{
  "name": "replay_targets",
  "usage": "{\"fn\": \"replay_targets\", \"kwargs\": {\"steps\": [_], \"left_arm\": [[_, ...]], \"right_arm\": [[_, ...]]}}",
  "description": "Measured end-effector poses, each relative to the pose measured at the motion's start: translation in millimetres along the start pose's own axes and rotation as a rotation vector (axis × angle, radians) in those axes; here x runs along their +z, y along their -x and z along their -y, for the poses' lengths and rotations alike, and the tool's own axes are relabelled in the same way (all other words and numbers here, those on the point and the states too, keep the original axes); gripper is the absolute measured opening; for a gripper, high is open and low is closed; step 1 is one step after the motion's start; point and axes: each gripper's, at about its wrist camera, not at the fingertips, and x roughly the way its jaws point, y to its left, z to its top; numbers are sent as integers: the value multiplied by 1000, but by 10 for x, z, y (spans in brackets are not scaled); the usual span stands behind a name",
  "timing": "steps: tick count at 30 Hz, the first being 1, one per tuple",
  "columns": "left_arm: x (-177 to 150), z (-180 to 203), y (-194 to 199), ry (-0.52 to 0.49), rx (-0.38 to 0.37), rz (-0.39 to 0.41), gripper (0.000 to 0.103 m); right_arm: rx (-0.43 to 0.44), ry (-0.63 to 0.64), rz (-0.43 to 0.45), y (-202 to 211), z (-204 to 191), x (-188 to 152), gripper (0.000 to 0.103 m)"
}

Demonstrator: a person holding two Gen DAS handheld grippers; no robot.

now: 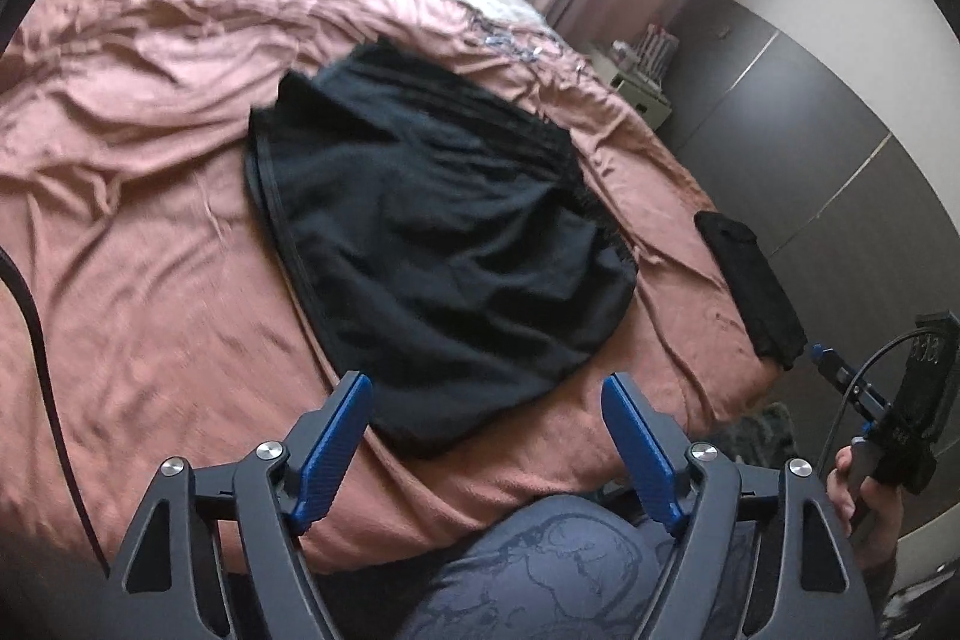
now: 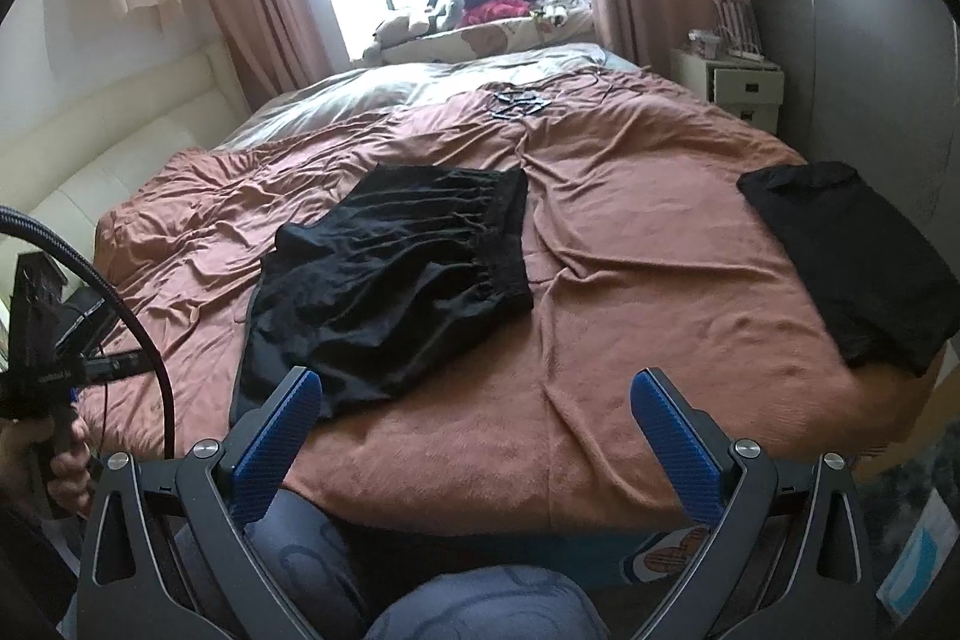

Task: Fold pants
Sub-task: 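Lower both tools to the black shorts and close the left gripper on the hem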

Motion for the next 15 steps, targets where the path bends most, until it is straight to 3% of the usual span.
{"fn": "replay_targets", "kwargs": {"steps": [15], "left_arm": [[-163, -254, -512, 157, -101, -168, 79]], "right_arm": [[36, -29, -79, -377, -2, 70, 103]]}}
